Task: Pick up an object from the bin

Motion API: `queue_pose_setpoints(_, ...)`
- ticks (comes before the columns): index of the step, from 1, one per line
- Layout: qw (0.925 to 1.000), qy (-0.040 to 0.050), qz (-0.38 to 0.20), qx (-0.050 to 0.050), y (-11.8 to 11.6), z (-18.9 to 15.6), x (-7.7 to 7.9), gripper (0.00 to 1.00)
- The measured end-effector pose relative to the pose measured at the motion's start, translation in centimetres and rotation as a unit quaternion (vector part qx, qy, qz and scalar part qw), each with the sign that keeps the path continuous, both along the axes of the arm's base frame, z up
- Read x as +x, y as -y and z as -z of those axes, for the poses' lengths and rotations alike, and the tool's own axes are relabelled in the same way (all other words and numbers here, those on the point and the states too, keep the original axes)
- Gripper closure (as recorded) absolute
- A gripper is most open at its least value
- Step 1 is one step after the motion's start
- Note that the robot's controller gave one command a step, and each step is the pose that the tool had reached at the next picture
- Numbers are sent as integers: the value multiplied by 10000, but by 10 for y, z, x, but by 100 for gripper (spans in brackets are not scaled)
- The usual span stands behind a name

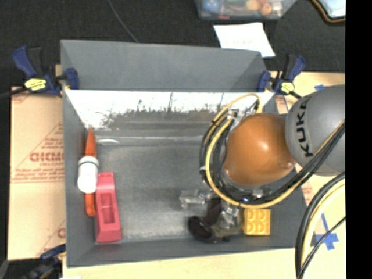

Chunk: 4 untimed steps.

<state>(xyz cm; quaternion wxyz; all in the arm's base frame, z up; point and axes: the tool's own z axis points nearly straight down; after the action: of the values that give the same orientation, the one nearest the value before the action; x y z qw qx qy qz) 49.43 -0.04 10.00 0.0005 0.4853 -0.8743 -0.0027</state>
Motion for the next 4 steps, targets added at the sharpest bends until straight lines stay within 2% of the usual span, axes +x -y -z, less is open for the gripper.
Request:
queue_pose_setpoints(1, 9939, 92, 1095, -11, 67, 29, 83, 0)
queue_pose_setpoints(2, 9942, 27, -1072, 9, 49, 29, 42, 100)
queue_pose_setpoints(4, 9944, 34, -1057, 12, 49, 27, 42, 100)
